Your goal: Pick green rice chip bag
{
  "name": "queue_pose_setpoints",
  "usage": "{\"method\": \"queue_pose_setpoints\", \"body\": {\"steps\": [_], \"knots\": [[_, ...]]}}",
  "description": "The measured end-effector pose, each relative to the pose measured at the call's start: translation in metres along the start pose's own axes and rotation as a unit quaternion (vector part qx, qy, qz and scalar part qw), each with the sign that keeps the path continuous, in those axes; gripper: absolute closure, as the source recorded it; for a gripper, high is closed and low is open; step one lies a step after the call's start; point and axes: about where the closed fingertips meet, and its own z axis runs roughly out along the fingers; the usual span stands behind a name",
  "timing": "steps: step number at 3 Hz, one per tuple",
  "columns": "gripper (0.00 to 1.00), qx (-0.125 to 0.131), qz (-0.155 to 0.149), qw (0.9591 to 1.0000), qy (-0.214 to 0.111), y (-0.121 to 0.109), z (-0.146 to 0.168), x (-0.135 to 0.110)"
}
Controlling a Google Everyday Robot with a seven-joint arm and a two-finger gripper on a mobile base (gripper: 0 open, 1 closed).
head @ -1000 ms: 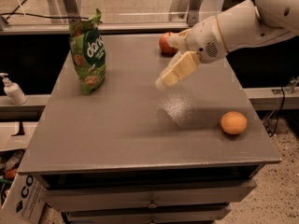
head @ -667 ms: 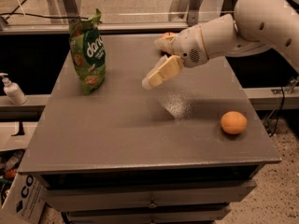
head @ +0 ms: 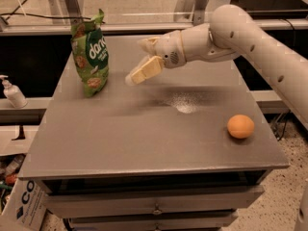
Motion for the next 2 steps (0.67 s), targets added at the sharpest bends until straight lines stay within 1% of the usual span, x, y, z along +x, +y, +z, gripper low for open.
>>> {"method": "queue_pose_setpoints", "body": {"steps": [1, 2], "knots": [[0.0, -0.023, -0.004, 0.9993, -0.028, -0.011, 0.033, -0.009], [0.0, -0.038, -0.004, 0.9981, -0.047, -0.02, 0.062, -0.012]]}}
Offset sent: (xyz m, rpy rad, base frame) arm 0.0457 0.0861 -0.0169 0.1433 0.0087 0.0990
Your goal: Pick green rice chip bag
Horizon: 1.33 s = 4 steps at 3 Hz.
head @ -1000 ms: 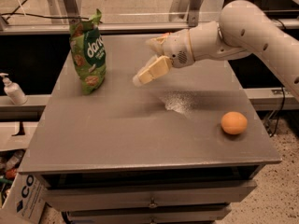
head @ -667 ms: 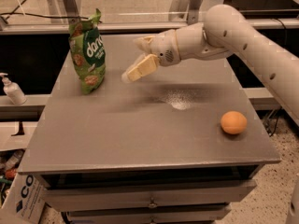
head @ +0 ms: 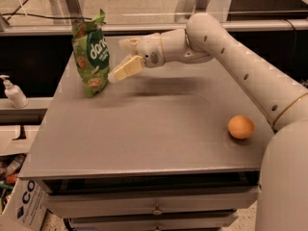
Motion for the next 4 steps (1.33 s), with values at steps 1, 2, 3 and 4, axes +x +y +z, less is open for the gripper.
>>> {"method": "queue_pose_setpoints", "body": {"steps": [1, 2, 3, 4], "knots": [[0.0, -0.013, 0.003, 0.9998, -0.013, -0.008, 0.026, 0.004], [0.0, -0.028, 0.002, 0.9993, -0.025, -0.009, 0.048, 0.001], [0.18, -0.045, -0.003, 0.9984, -0.036, -0.005, 0.067, -0.007], [0.41, -0.053, -0.003, 0.9978, -0.04, 0.003, 0.077, -0.008]]}}
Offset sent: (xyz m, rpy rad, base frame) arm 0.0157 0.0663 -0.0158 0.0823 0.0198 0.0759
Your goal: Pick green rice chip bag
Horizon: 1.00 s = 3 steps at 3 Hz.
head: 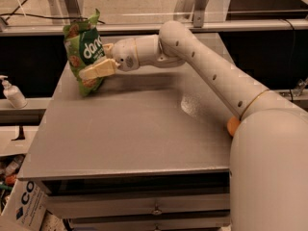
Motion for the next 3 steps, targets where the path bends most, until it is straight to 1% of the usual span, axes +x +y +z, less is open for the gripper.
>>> {"method": "queue_pose_setpoints", "body": {"steps": [1, 2, 3], "knots": [[0.63, 0.003, 0.005, 1.0, -0.001, 0.004, -0.001, 0.004], [0.87, 0.011, 0.009, 0.9999, -0.006, 0.009, -0.007, 0.004], [1.0, 0.033, 0.006, 0.9992, -0.021, 0.017, -0.027, -0.012]]}}
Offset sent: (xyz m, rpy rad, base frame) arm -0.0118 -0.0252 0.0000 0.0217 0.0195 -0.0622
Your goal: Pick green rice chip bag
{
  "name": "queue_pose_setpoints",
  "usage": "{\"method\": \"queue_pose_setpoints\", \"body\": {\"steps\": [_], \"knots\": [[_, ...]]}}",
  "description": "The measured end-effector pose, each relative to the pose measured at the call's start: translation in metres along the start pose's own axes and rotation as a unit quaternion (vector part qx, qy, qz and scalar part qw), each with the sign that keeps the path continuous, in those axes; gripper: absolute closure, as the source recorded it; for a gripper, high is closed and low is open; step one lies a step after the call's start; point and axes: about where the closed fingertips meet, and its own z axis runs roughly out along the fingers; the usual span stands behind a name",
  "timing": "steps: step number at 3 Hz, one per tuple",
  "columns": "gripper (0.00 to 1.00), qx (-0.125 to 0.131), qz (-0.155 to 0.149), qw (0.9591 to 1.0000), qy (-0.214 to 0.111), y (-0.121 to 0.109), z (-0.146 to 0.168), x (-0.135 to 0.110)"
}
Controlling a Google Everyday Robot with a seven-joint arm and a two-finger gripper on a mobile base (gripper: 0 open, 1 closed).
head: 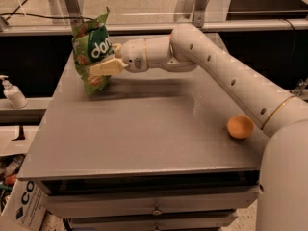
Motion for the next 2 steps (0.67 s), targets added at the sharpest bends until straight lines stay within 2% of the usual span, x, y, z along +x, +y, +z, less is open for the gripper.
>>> {"method": "queue_pose_setpoints", "body": {"steps": [1, 2], "knots": [[1.0, 0.044, -0.02, 0.9983, -0.034, 0.0153, -0.0518, -0.0558], [1.0, 0.044, -0.02, 0.9983, -0.034, 0.0154, -0.0516, -0.0559]]}}
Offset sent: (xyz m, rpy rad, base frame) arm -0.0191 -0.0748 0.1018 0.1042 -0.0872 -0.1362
